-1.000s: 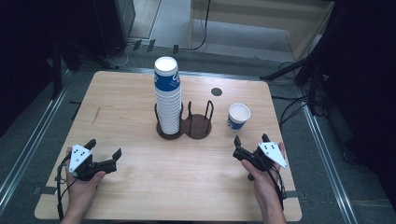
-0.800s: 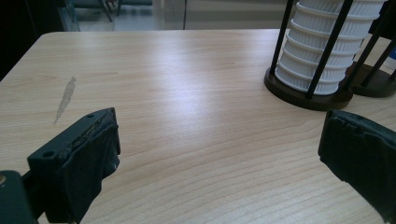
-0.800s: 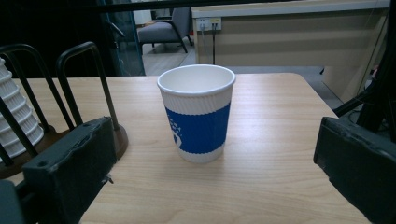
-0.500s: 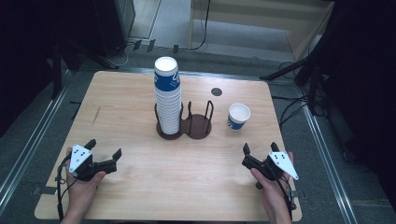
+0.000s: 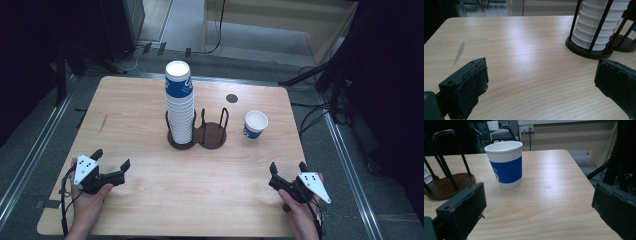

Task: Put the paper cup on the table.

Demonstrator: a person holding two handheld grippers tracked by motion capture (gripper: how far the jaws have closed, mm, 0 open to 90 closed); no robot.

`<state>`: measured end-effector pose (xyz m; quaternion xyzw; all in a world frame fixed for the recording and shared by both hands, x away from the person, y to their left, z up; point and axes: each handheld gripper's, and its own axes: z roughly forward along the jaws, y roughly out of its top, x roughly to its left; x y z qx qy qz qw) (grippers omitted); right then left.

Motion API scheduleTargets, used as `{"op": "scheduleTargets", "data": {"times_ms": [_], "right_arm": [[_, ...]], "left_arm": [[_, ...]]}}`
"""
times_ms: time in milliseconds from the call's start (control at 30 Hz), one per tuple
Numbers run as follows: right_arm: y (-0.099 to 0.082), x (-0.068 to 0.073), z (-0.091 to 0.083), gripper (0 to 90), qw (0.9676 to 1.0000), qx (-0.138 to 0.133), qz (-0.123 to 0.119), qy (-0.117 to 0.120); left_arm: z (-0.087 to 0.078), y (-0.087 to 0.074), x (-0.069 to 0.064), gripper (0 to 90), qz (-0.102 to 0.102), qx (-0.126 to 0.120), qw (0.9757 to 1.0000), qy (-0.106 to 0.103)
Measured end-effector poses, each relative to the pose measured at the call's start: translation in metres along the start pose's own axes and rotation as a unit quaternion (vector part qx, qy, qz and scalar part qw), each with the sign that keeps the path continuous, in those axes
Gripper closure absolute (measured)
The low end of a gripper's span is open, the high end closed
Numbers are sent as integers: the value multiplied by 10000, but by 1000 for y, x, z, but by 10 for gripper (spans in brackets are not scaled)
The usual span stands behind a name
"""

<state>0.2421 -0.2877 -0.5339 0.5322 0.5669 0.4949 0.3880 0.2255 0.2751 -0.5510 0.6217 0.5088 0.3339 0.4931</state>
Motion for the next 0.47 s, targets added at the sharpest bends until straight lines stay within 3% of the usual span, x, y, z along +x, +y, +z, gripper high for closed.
{"op": "scheduleTargets", "data": {"times_ms": [267, 467], "right_arm": [[-8, -5, -7, 0, 9998, 54, -177, -15], [-6, -2, -8, 0, 9999, 14, -158, 50]], "left_arm": [[0, 0, 0, 0, -4, 8, 10000, 4], [0, 0, -1, 0, 8, 22, 10000, 15]]}}
